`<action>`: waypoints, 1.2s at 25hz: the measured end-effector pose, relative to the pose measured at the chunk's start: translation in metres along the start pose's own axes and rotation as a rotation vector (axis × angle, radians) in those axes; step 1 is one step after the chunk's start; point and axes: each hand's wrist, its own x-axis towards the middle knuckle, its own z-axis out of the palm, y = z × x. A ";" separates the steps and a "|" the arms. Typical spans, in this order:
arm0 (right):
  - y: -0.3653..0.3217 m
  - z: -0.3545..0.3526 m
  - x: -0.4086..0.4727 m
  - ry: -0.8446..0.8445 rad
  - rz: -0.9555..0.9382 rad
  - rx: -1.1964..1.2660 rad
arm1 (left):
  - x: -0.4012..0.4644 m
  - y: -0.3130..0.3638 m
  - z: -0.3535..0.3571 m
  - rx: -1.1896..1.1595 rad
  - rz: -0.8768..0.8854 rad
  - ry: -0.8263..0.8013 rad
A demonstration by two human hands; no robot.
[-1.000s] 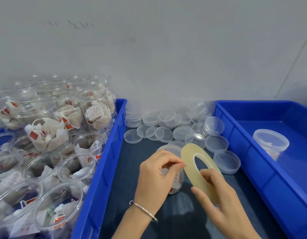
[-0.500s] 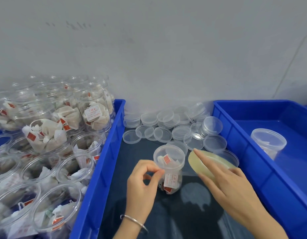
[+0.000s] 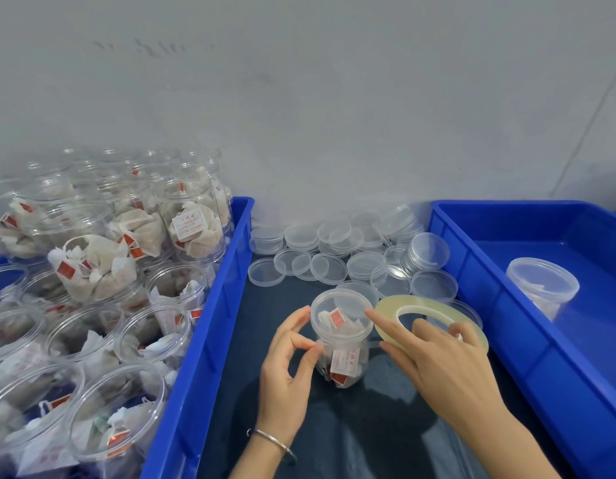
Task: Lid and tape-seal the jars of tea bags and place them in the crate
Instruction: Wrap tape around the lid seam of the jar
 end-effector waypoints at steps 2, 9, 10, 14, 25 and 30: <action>0.000 0.003 0.001 0.001 -0.012 -0.013 | 0.004 -0.001 -0.001 -0.015 0.014 -0.012; -0.002 0.003 0.005 -0.055 0.003 -0.007 | 0.008 -0.007 -0.002 -0.034 0.047 -0.022; -0.002 0.004 0.006 -0.049 0.006 -0.007 | 0.009 -0.009 -0.002 -0.031 0.054 -0.022; -0.003 0.006 0.008 -0.024 0.021 -0.002 | 0.015 -0.014 -0.001 -0.037 0.042 -0.025; -0.013 0.016 0.014 0.003 0.093 0.015 | 0.030 -0.013 -0.005 -0.116 0.001 -0.154; -0.015 0.016 0.014 -0.022 0.129 0.025 | 0.038 -0.012 -0.009 -0.112 0.010 -0.159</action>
